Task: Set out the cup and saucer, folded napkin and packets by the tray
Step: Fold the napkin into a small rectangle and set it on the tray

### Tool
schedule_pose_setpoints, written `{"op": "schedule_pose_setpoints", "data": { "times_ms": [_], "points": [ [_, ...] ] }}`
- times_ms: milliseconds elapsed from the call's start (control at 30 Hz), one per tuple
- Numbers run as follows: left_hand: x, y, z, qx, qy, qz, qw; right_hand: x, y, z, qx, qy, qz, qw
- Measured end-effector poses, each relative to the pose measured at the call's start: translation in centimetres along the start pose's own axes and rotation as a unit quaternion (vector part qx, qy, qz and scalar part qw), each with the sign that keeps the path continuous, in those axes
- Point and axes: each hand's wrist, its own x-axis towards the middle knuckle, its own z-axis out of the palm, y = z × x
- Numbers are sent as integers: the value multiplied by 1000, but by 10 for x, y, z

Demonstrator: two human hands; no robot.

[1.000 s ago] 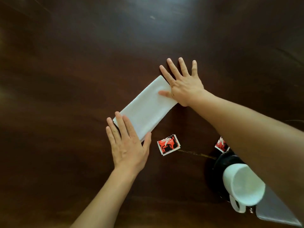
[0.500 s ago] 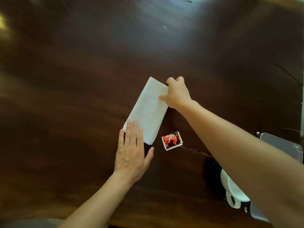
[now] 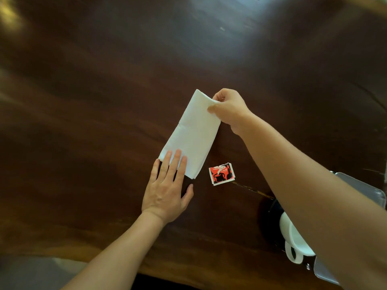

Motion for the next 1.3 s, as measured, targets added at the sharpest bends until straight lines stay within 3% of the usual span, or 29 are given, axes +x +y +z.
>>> {"op": "schedule_pose_setpoints", "data": {
  "times_ms": [100, 400, 633, 800, 900, 967, 1033, 1067, 1133, 1300],
  "points": [
    [-1, 1, 1, -2, -8, 0, 1000, -19, -8, -5, 26, -7, -66, 997],
    [0, 0, 4, -5, 4, 5, 1000, -83, 17, 22, -125, 26, -283, 951],
    [-1, 1, 0, -16, 19, 0, 1000, -112, 56, 64, -206, 31, -351, 913],
    [-3, -4, -4, -139, 117, 14, 983, -115, 77, 83, -204, 36, -357, 911],
    [-8, -7, -5, -284, 194, -32, 938, -118, 87, 90, -193, 23, -349, 917],
    [-7, -9, -14, -429, 245, -134, 859, -119, 90, 92, -194, 14, -347, 918],
    [4, -17, -29, -501, 288, -255, 775, -120, 89, 93, -190, 8, -337, 922],
    [12, -22, -35, -487, 304, -287, 767, -121, 89, 93, -191, 10, -335, 923],
    [30, -29, -48, -418, 308, -272, 810, -125, 90, 96, -212, 13, -338, 917],
    [76, -27, -52, -241, 168, -64, 954, -143, 98, 114, -358, -70, -277, 889]
  ]
}}
